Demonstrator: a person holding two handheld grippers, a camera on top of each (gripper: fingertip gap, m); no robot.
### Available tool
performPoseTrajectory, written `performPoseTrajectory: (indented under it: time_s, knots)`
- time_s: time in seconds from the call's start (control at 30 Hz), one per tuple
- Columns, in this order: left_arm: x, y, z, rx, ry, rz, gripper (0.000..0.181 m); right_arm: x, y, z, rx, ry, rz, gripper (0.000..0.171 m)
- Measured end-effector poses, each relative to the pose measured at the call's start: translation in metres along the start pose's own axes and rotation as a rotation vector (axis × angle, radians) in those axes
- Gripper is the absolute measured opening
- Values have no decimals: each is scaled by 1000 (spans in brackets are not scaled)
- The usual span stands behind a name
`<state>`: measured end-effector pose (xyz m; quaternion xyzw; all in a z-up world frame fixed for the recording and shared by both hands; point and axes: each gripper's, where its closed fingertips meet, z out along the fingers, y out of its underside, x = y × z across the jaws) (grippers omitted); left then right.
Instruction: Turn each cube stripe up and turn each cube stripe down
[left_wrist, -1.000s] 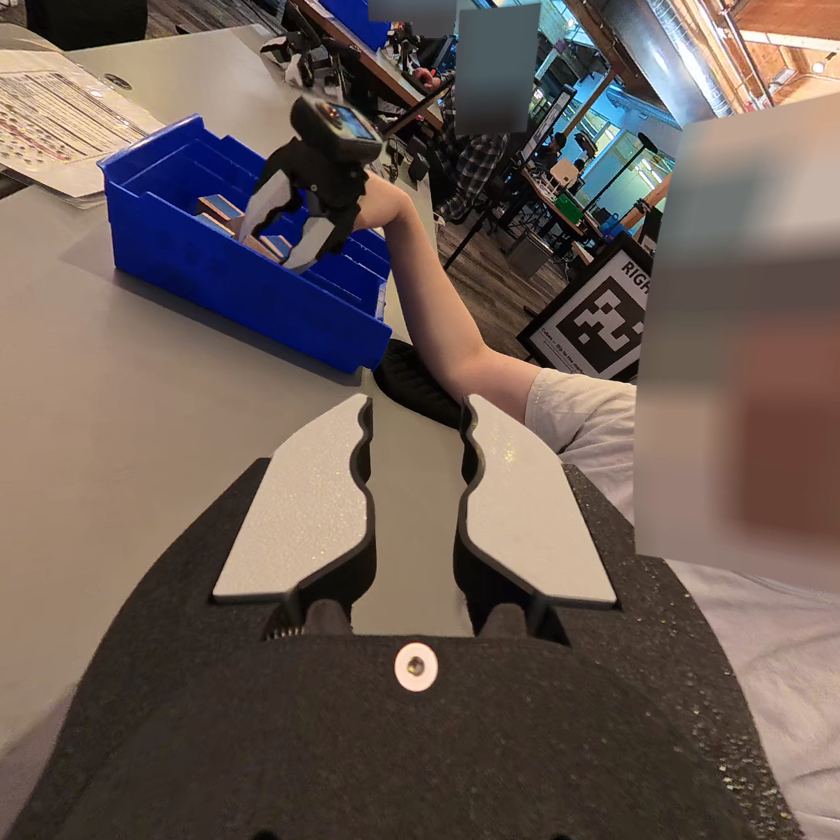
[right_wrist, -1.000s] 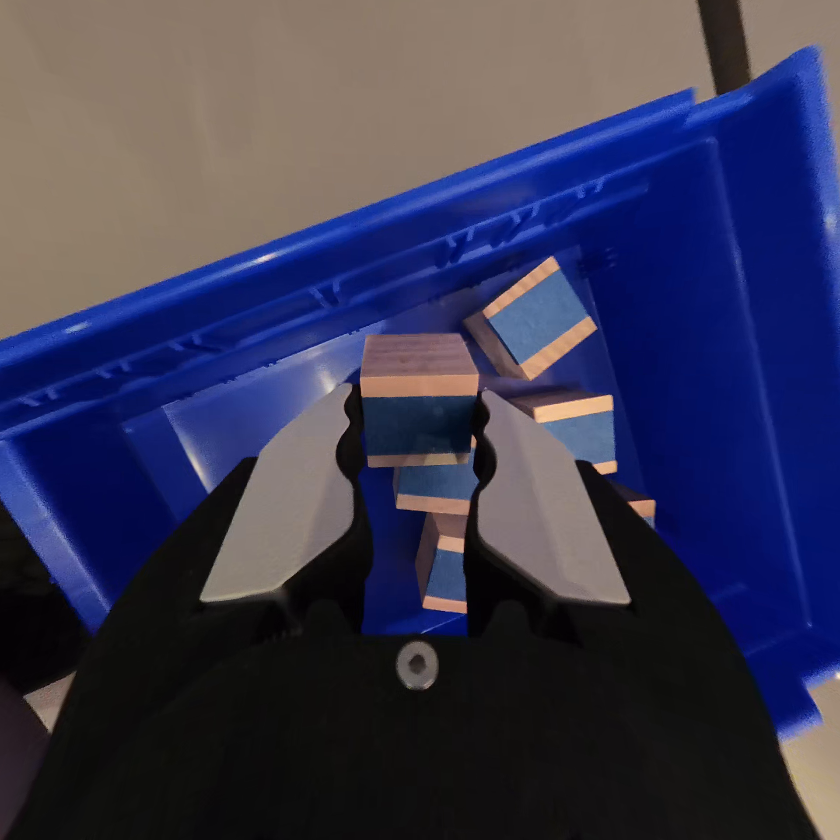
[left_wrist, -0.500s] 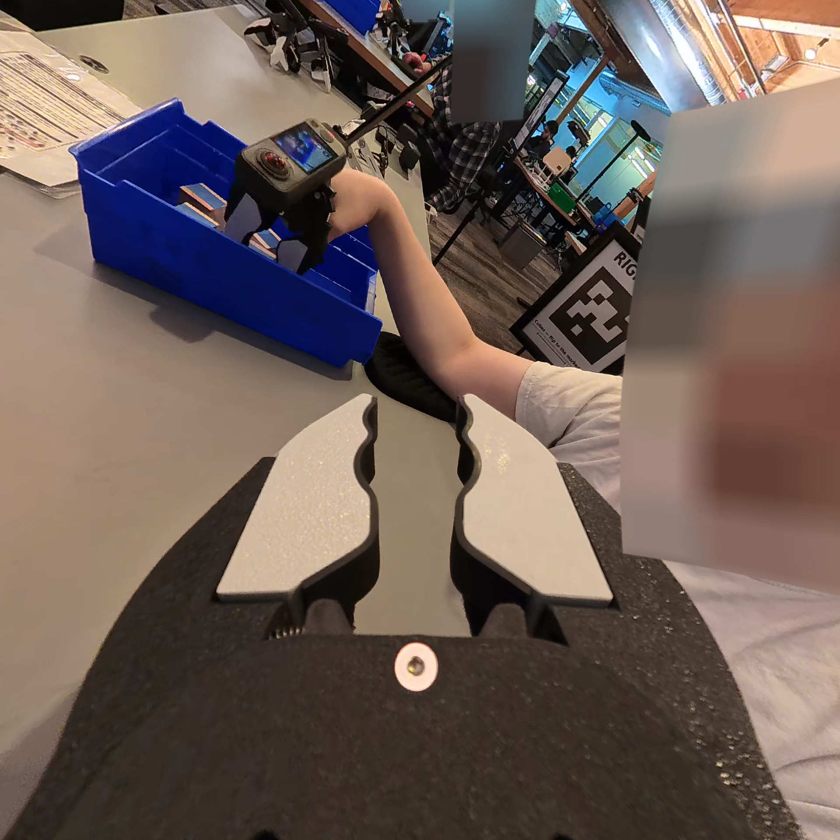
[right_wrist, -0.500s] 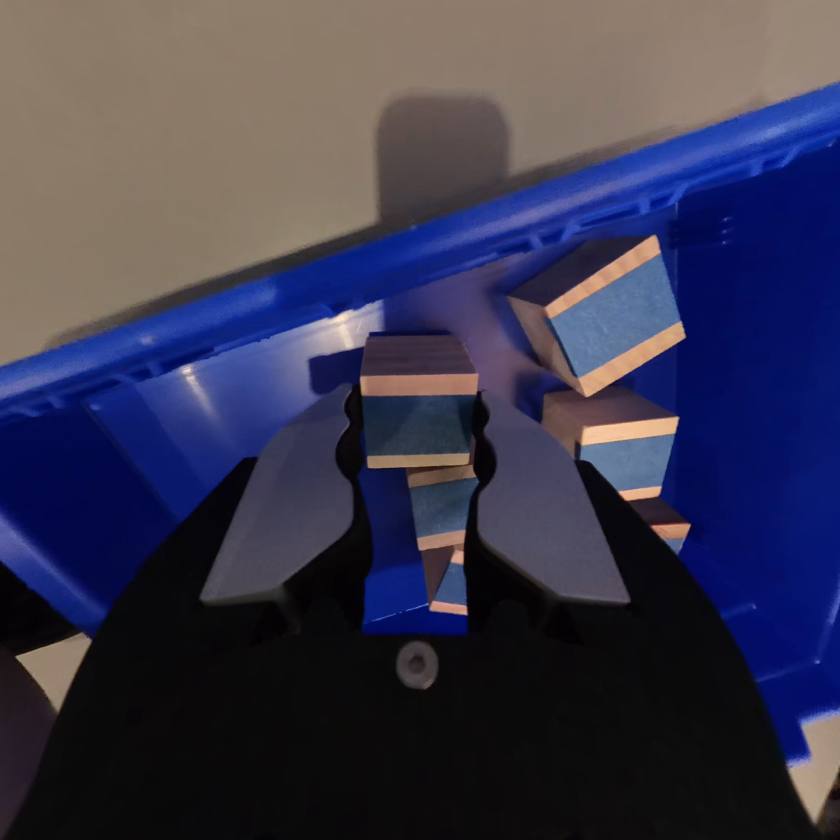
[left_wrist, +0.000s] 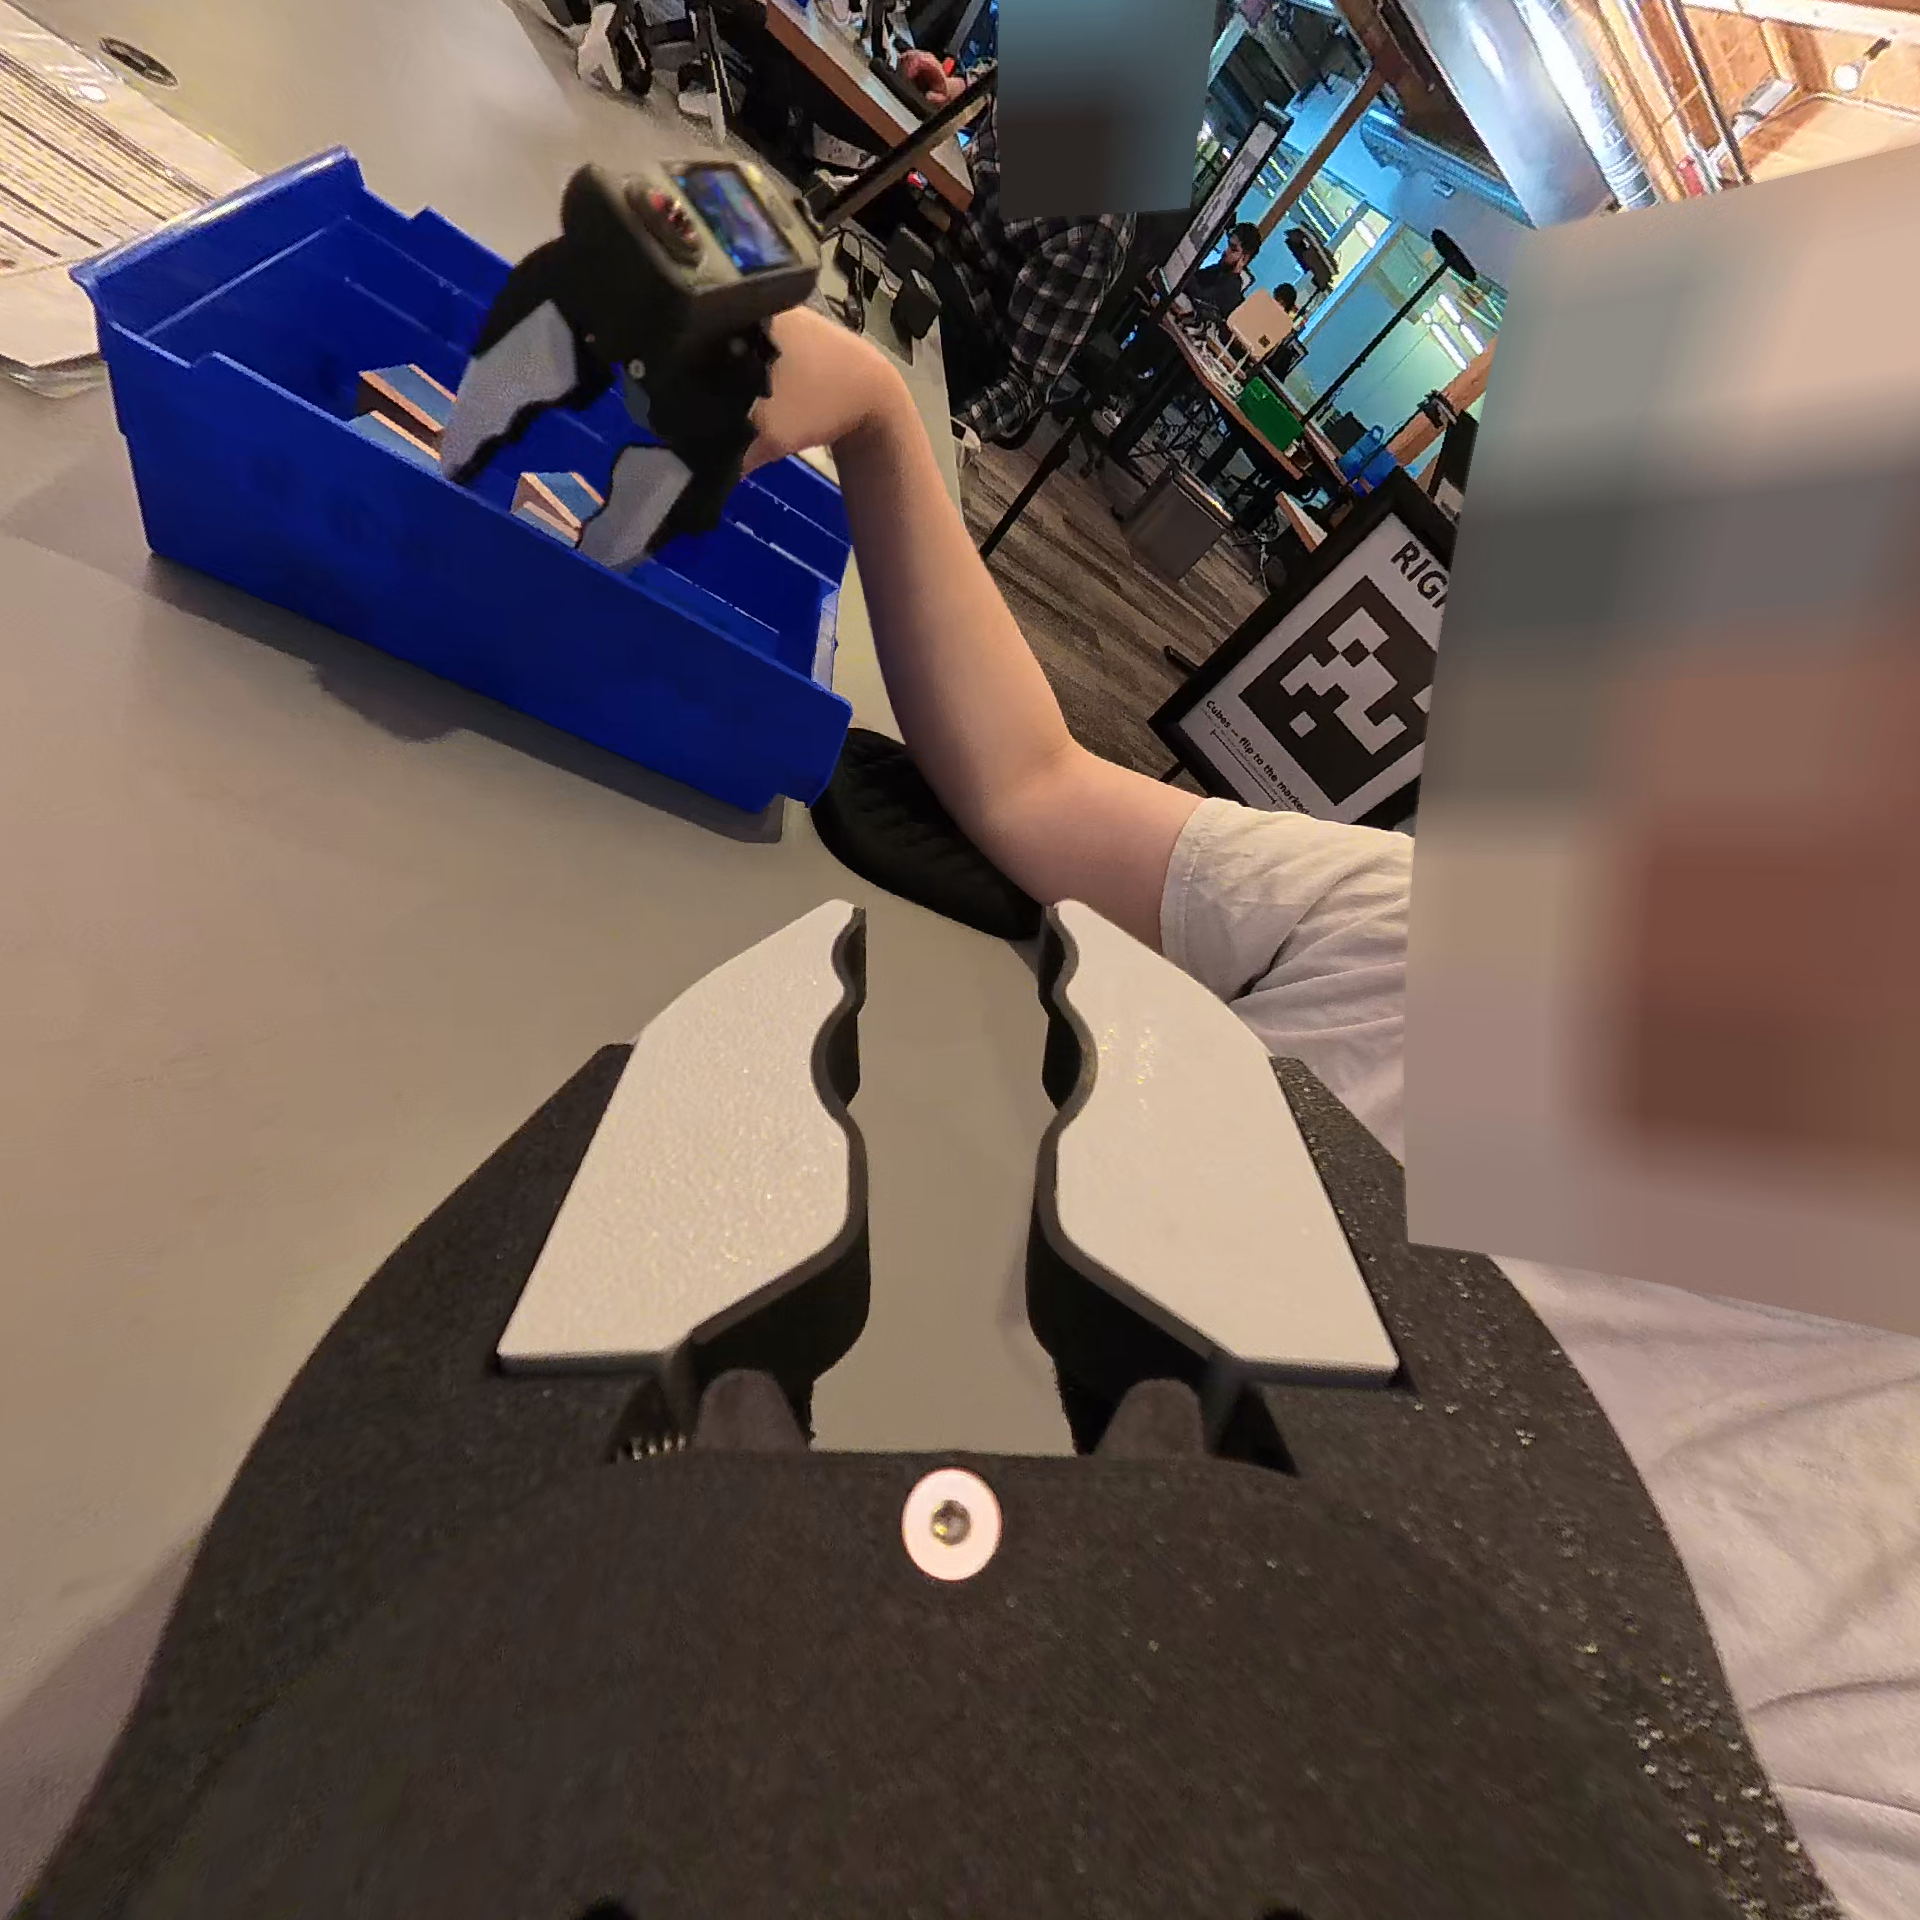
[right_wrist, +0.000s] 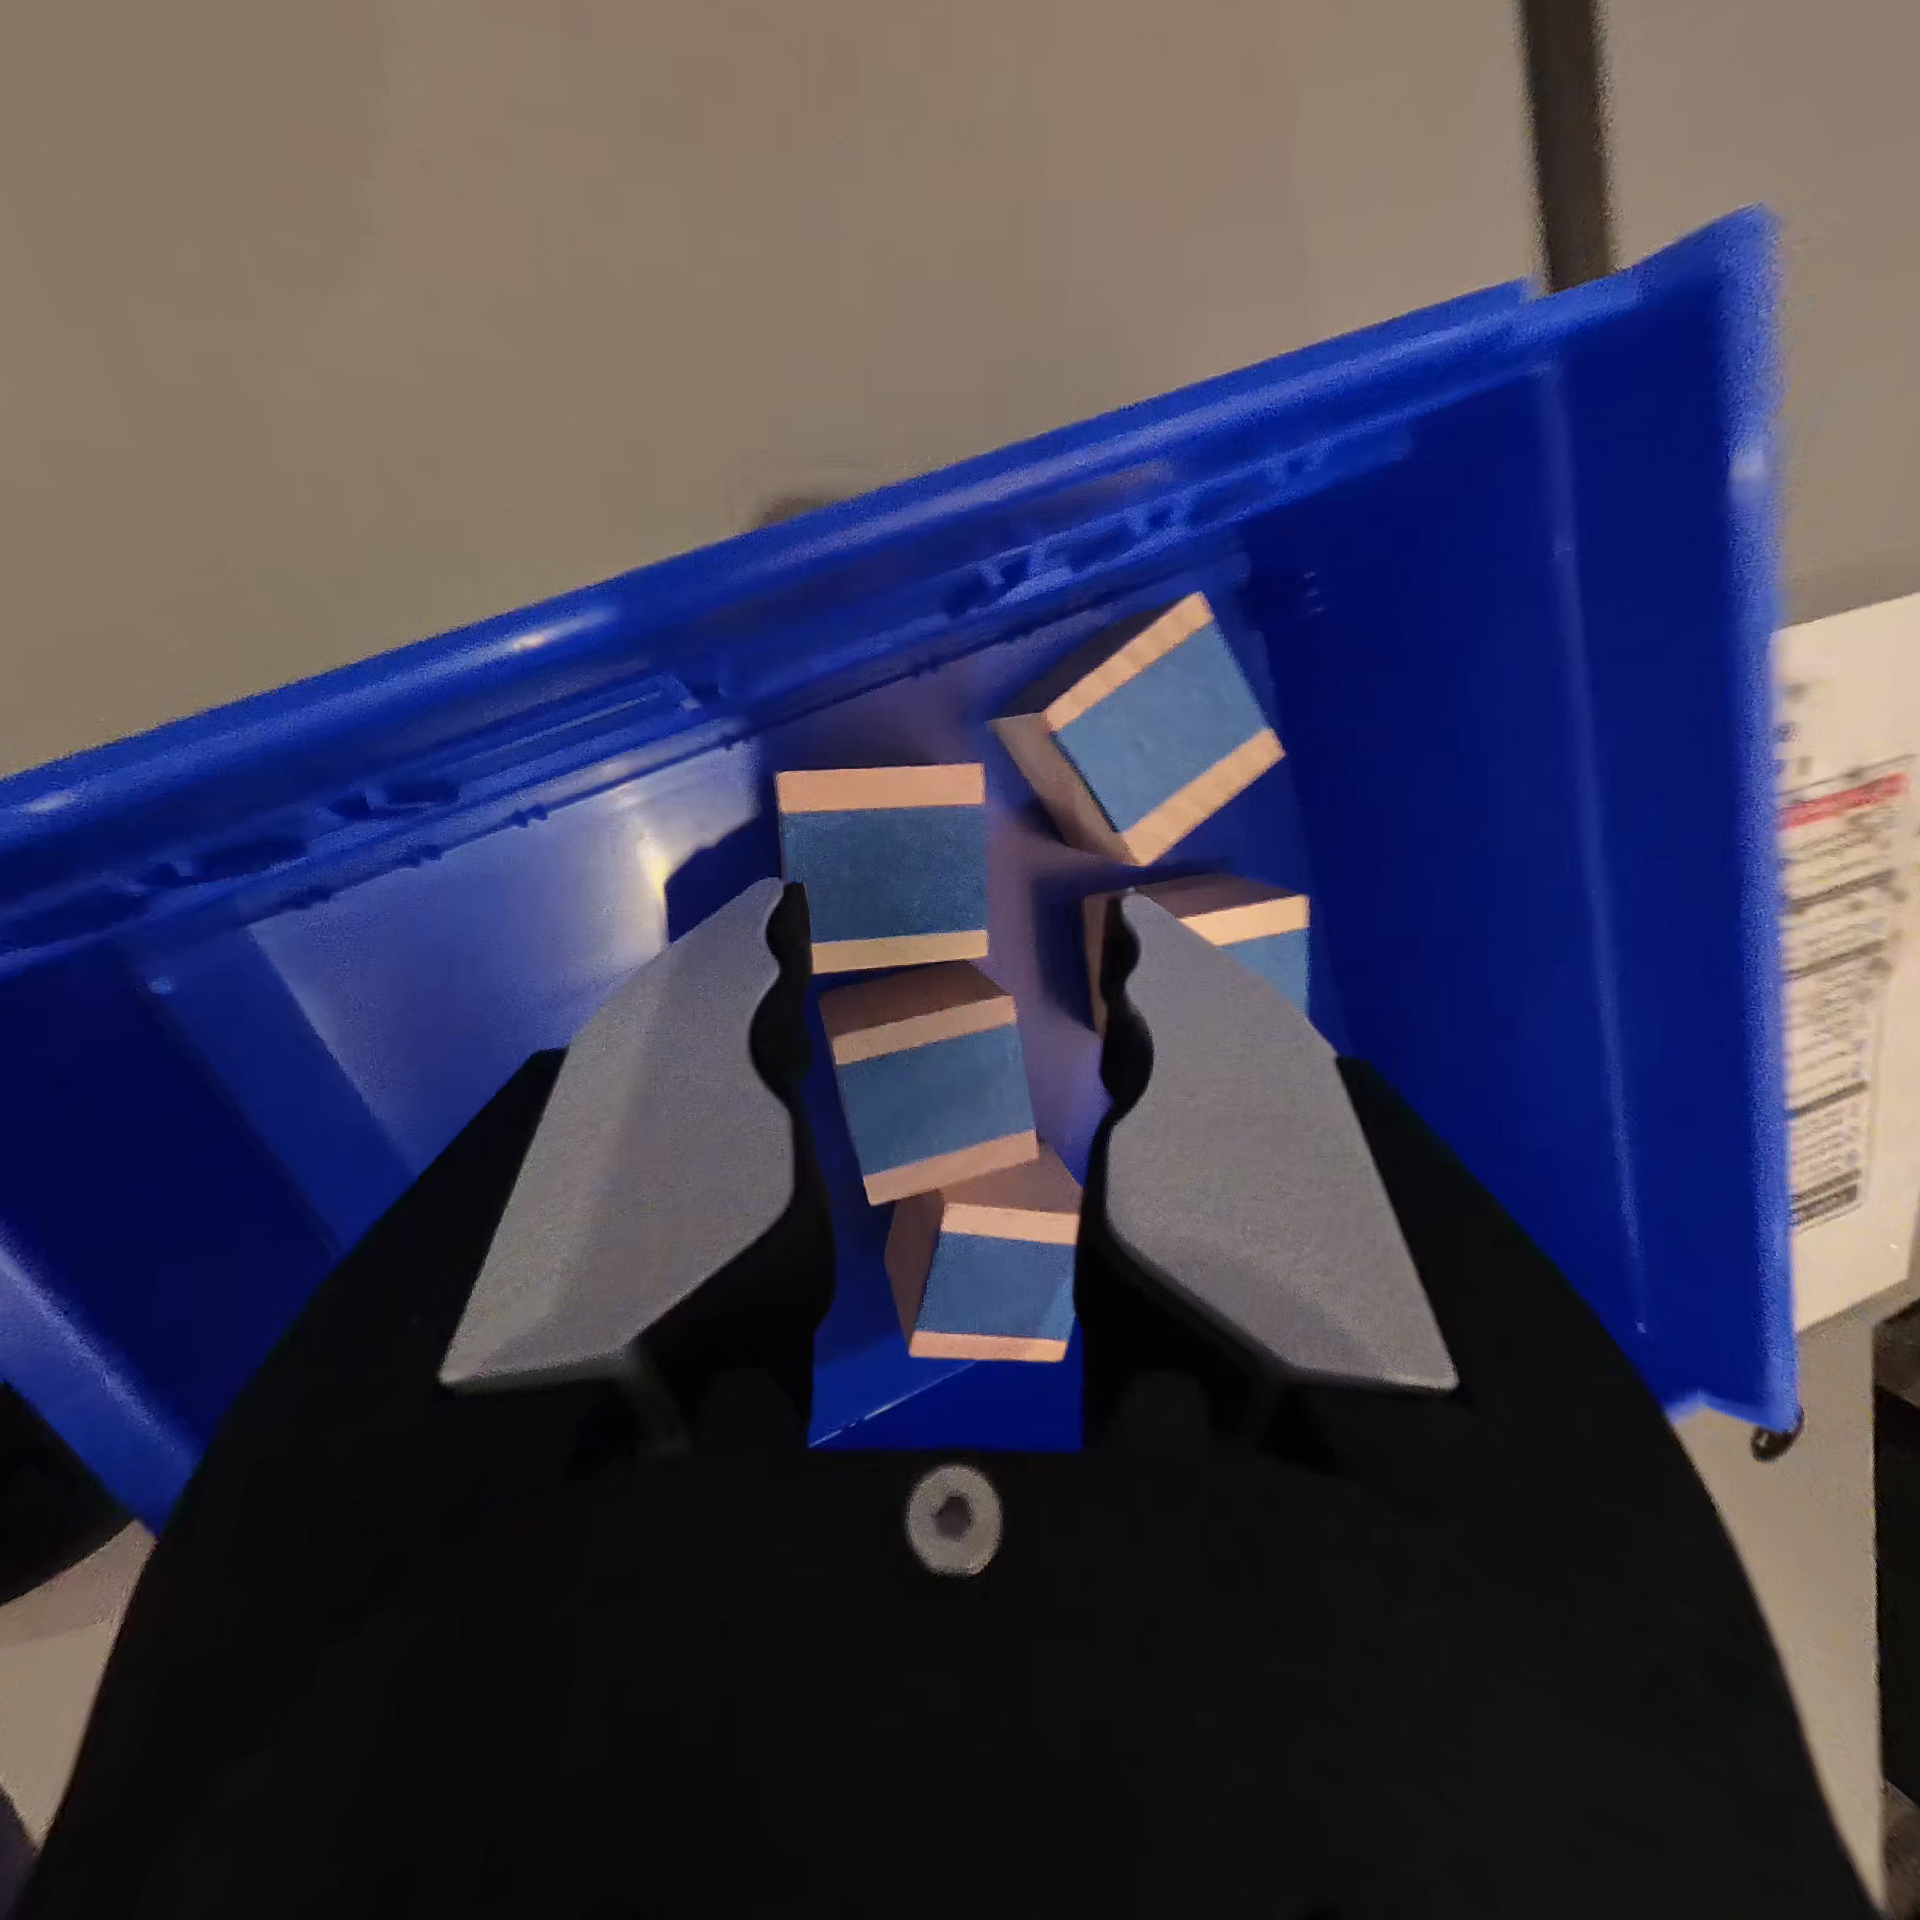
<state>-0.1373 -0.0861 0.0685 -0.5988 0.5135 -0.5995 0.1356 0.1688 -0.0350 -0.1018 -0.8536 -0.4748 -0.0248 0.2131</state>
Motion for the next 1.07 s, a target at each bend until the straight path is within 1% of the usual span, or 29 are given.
performPoseTrajectory:
  time_s: [0.03, 0.07, 0.13, 0.17, 0.2, 0.33, 0.43, 0.57, 0.67, 0.8, 0.87, 0.93, 1.0, 1.07]
  knots:
    - [1, -1, -1, 4, 0, 2, 31, 3, -3, -6, 47, 13, 11, 53]
    - [2, -1, -2, 8, 0, 3, 31, 7, -6, -11, 92, 32, 24, 51]
    - [2, -2, -3, 13, 1, 3, 31, 28, -11, -13, 141, 127, 56, 44]
    - [1, -2, -3, 12, 0, 1, 31, 38, -12, -12, 136, 173, 75, 39]
    - [1, -1, -2, 11, -1, -1, 31, 45, -12, -8, 118, 202, 88, 37]
    - [-1, 0, 0, 6, 5, -15, 31, 40, -12, 16, 44, 172, 32, 31]
    - [-2, 2, 1, -3, 6, -17, 31, 36, -11, 27, 10, 149, 26, 30]
    - [-2, 3, 2, -10, 12, -24, 30, 34, -15, 36, 1, 139, 2, 28]
    - [-1, 3, 2, -13, 13, -25, 31, 37, -16, 38, -9, 149, 22, 28]
    - [0, 4, 3, -19, 15, -23, 30, 38, -15, 37, -10, 152, 20, 28]
    - [0, 5, 3, -23, 17, -25, 30, 43, -10, 27, -3, 182, 23, 27]
    - [1, 4, 2, -20, 20, -24, 30, 48, -4, 13, 39, 193, 79, 26]
    - [2, 4, 1, -17, 19, -22, 30, 52, 13, 5, 19, 200, 120, 22]
    - [2, 4, 1, -19, 19, -24, 30, 52, 33, 3, -31, 209, 104, 22]
